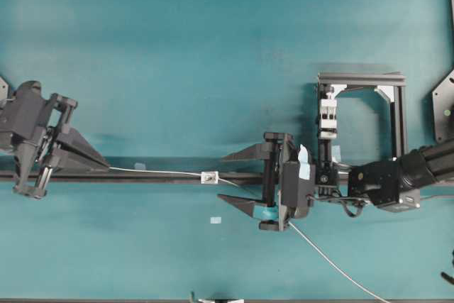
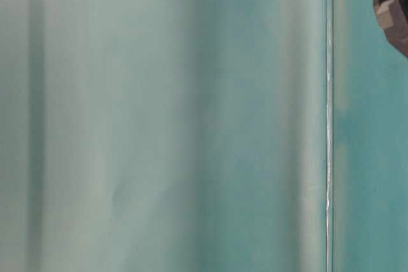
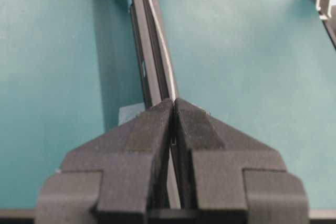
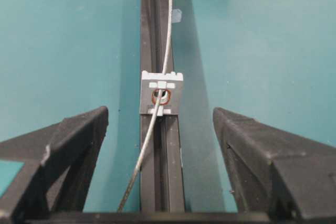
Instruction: Insert the wire through the hole in the metal fitting marked with a red label. (retake)
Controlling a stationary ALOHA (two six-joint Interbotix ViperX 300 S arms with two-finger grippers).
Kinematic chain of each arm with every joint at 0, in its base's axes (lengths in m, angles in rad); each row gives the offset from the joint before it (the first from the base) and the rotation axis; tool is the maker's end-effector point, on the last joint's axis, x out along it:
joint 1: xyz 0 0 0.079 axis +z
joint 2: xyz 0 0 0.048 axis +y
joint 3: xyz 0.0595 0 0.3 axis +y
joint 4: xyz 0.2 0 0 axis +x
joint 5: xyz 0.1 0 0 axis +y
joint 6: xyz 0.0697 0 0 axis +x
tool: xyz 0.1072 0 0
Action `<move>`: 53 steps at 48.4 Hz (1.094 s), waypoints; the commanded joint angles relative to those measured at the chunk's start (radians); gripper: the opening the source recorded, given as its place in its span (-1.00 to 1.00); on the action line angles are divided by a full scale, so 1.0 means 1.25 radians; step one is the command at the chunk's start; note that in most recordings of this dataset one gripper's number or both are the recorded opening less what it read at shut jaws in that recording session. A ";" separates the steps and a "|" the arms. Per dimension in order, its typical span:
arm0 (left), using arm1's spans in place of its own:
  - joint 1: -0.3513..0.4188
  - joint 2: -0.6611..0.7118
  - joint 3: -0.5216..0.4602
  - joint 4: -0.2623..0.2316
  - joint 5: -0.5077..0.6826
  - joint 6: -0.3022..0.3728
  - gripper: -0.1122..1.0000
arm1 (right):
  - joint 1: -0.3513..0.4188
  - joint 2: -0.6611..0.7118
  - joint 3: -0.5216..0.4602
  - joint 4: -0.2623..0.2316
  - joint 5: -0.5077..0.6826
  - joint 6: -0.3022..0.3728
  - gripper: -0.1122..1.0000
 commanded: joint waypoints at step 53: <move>0.076 -0.009 -0.042 0.002 0.004 0.009 0.47 | 0.000 -0.096 0.029 -0.004 -0.004 -0.005 0.76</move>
